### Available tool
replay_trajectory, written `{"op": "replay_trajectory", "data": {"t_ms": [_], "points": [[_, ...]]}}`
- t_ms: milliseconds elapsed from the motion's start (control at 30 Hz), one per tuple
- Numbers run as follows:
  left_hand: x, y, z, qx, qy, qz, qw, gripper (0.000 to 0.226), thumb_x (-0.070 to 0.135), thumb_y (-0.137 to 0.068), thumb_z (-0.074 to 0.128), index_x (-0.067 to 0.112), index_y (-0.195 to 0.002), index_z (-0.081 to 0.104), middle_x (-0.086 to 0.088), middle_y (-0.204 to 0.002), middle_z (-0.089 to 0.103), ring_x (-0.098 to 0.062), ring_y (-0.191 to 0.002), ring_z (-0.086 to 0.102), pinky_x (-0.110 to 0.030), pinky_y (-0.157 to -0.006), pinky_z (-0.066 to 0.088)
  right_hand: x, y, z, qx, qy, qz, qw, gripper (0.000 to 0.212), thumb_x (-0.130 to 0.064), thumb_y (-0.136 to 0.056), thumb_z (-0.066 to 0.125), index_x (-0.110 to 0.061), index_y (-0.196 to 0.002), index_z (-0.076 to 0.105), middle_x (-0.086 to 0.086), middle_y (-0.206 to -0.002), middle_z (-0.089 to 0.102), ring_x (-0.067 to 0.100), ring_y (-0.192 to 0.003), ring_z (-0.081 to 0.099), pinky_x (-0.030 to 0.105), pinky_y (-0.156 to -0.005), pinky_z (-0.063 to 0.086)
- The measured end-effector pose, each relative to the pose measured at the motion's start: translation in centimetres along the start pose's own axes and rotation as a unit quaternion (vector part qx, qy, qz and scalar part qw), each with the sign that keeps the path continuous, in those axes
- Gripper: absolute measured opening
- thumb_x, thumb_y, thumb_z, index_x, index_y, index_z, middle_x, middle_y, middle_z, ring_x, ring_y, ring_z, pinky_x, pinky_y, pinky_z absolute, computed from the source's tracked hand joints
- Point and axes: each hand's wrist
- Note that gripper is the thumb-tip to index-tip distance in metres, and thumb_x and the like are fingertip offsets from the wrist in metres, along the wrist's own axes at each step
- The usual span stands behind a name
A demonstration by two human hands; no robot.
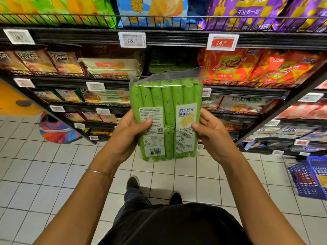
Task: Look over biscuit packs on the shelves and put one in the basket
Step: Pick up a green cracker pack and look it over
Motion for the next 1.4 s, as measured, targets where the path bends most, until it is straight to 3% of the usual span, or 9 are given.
{"op": "replay_trajectory", "data": {"t_ms": [300,467,633,767,867,1000,1133,1233,1400], "points": [[-0.3,0.0,-1.0,0.001,-0.015,0.019,1.0,0.058,0.004,-0.086,0.065,-0.002,-0.141,0.049,-0.026,-0.136,0.065,-0.038,-0.123,0.065,-0.041,-0.095,0.06,-0.1,-0.3,0.4,-0.001,0.013,-0.016,1.0,0.064,-0.006,-0.085,0.062,-0.007,-0.149,0.05,0.018,-0.142,0.063,0.037,-0.135,0.057,0.049,-0.107,0.05],[-0.2,-0.2,-1.6,0.011,-0.028,-0.015,0.999,0.049,0.015,-0.089,0.07,0.003,-0.135,0.058,-0.019,-0.131,0.071,-0.033,-0.118,0.07,-0.042,-0.095,0.061,-0.5,-0.3,0.4,0.001,0.014,-0.002,1.0,0.061,-0.009,-0.084,0.068,-0.007,-0.143,0.054,0.018,-0.135,0.068,0.034,-0.125,0.065,0.042,-0.096,0.055],[-0.5,-0.4,-1.9,0.043,-0.014,-0.079,0.996,0.05,0.041,-0.093,0.067,0.011,-0.132,0.067,-0.015,-0.125,0.075,-0.033,-0.114,0.073,-0.041,-0.088,0.063,-1.1,-0.5,0.6,0.022,0.063,0.009,0.998,0.062,-0.036,-0.089,0.073,-0.025,-0.145,0.049,0.009,-0.112,0.079,0.022,-0.098,0.077,0.035,-0.077,0.06],[-0.9,-0.4,-1.9,0.07,0.001,-0.084,0.994,0.067,0.048,-0.098,0.059,0.023,-0.158,0.042,-0.006,-0.141,0.067,-0.026,-0.124,0.069,-0.05,-0.102,0.058,-1.0,-0.6,0.8,0.009,0.101,0.009,0.995,0.066,-0.043,-0.098,0.067,-0.044,-0.155,0.033,0.002,-0.11,0.08,0.02,-0.102,0.077,0.029,-0.074,0.061],[-0.6,0.0,-2.1,0.046,-0.008,-0.049,0.998,0.06,0.043,-0.106,0.052,0.048,-0.16,0.027,0.013,-0.135,0.07,-0.016,-0.122,0.069,-0.041,-0.092,0.062,-0.9,-0.3,1.1,0.004,0.097,0.0,0.995,0.053,-0.033,-0.108,0.054,-0.057,-0.152,0.036,-0.01,-0.127,0.074,0.018,-0.113,0.074,0.032,-0.081,0.063],[0.4,0.6,-2.0,0.002,-0.032,-0.022,0.999,0.054,0.044,-0.106,0.049,0.055,-0.156,0.034,0.014,-0.146,0.062,-0.014,-0.13,0.064,-0.037,-0.091,0.061,-0.6,0.1,1.4,0.017,0.072,0.011,0.997,0.039,-0.025,-0.113,0.04,-0.043,-0.146,0.052,-0.021,-0.137,0.066,0.013,-0.123,0.067,0.041,-0.099,0.059],[0.6,0.9,-1.8,0.025,-0.032,0.004,0.999,0.046,0.053,-0.105,0.046,0.047,-0.151,0.047,0.014,-0.139,0.068,-0.011,-0.125,0.067,-0.033,-0.087,0.062,-1.0,0.5,1.3,0.005,0.041,0.04,0.998,0.039,-0.025,-0.114,0.034,-0.026,-0.147,0.055,-0.028,-0.119,0.072,0.0,-0.112,0.07,0.02,-0.082,0.059],[0.6,1.4,-1.8,0.028,0.023,-0.026,0.999,0.036,0.053,-0.102,0.051,0.042,-0.131,0.069,0.005,-0.134,0.072,-0.017,-0.12,0.071,-0.034,-0.083,0.064,-0.9,0.6,0.8,0.013,-0.014,0.051,0.998,0.038,-0.013,-0.109,0.042,-0.021,-0.139,0.065,-0.009,-0.13,0.073,0.014,-0.117,0.071,0.033,-0.089,0.062],[0.0,1.5,-2.9,0.054,-0.012,-0.076,0.996,0.049,0.054,-0.111,0.035,0.028,-0.119,0.077,-0.015,-0.112,0.078,-0.031,-0.087,0.079,-0.026,-0.047,0.058,-0.3,0.5,0.5,-0.005,0.074,0.043,0.996,0.028,-0.021,-0.083,0.065,-0.029,-0.107,0.078,0.005,-0.081,0.077,0.019,-0.065,0.072,0.027,-0.05,0.046]]}}
Point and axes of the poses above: each hand's wrist, its own y-axis away from the middle knuckle, its own z-axis out of the palm, x = y × z
